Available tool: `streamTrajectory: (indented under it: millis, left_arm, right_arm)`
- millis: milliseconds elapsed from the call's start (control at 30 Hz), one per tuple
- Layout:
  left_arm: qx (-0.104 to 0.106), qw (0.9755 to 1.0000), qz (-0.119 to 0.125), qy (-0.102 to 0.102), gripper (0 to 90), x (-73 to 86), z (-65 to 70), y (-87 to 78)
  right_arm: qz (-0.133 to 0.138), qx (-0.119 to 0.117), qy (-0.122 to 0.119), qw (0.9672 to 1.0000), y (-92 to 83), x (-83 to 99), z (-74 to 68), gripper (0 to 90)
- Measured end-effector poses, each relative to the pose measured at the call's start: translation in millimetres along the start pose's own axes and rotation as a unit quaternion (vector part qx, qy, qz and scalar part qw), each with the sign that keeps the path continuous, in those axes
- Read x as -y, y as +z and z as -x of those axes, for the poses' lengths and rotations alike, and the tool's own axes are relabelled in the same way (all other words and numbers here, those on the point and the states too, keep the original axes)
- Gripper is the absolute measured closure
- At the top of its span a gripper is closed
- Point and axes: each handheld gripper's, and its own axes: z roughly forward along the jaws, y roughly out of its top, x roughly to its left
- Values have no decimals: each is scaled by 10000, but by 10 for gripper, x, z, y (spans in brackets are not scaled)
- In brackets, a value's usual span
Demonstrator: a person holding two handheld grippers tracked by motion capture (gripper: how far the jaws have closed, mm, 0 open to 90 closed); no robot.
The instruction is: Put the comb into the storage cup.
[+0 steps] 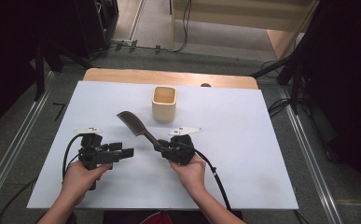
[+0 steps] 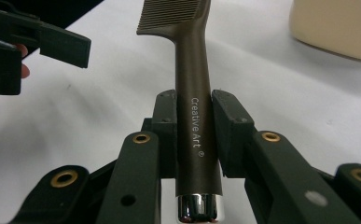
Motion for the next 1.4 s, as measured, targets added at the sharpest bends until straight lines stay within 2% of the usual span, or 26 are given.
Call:
streamTrajectory:
  millis: [100, 367, 633, 667, 900, 1033, 1067, 1200, 1267, 1300, 1333, 1367, 1400]
  left_arm:
    - [-118, 9999, 66, -19, 247, -37, 11, 9]
    - [-377, 9991, 181, -36, 247, -148, 32, 62]
    - [-472, 9986, 236, -81, 247, -228, 14, 119]
    - [-502, 9983, 293, -101, 247, -260, 13, 138]
    - [-561, 9976, 366, -169, 246, -357, 12, 198]
    - [-670, 9968, 389, -195, 246, -399, 14, 236]
    - [-699, 9964, 423, -221, 246, -415, 10, 246]
    - [-717, 9959, 460, -296, 246, -437, 8, 265]
    - [-760, 9955, 476, -315, 246, -446, 11, 283]
    - [-760, 9955, 476, -315, 246, -446, 11, 283]
    - [-773, 9952, 514, -322, 246, -447, 14, 292]
    - [-773, 9952, 514, -322, 247, -447, 14, 292]
    - [-795, 9949, 532, -327, 247, -444, 17, 301]
  right_arm:
    - [101, 11, 92, 9999, 32, -12, -21, 703]
    - [303, 131, 140, 9994, 132, -37, -100, 703]
    - [470, 183, 272, 9984, 199, -48, -116, 703]
    - [533, 190, 354, 9978, 217, -49, -122, 703]
    - [658, 267, 428, 9966, 252, -52, -146, 703]
    - [744, 276, 471, 9957, 258, -57, -160, 702]
    - [763, 236, 558, 9952, 265, -57, -156, 703]
    - [792, 215, 599, 9948, 281, -54, -163, 703]
    - [853, 98, 763, 9934, 305, -50, -178, 702]
    - [853, 98, 763, 9934, 305, -50, -178, 702]
    - [904, -10, 902, 9918, 320, -49, -179, 703]
    - [904, -10, 902, 9918, 320, -49, -179, 703]
    - [952, -120, 1064, 9897, 335, -48, -173, 703]
